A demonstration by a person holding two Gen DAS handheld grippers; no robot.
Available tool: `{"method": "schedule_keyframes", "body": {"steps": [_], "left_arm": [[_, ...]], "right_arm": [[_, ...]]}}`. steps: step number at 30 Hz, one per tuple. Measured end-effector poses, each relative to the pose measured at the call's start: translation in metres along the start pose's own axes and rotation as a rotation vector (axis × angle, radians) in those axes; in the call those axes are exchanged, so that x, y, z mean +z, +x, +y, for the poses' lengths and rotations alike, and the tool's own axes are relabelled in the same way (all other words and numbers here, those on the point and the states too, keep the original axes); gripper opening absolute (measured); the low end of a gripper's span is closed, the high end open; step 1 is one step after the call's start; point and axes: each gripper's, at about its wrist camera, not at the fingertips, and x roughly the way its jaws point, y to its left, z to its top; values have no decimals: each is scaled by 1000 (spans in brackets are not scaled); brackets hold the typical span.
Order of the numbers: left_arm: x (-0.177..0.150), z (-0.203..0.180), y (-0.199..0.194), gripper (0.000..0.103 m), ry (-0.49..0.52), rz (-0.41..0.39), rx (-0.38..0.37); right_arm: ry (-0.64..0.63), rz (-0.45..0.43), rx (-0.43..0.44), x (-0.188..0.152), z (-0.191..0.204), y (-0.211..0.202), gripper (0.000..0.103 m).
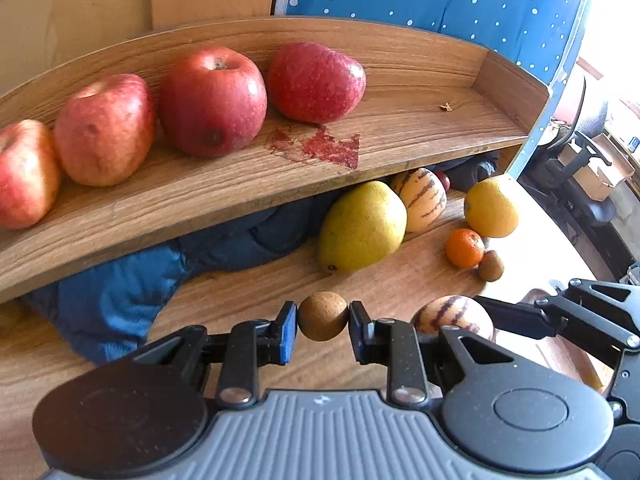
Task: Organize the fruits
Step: 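Lower the kiwi into the tray with the left tool while the right tool lowers the pepino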
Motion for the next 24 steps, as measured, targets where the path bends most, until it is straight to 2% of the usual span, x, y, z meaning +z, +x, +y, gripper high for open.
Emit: {"method": "schedule_keyframes", "body": {"steps": [9, 12, 24], "left_arm": [[-29, -27, -32, 30, -3, 6, 22], [-41, -40, -40, 30, 6, 25, 3], [-93, -78, -62, 30, 30, 79, -25]], "right_arm": [[7, -52, 27, -29, 0, -50, 47], [24, -64, 24, -43, 0, -71, 47], [94, -22, 19, -91, 2, -119, 47]]}}
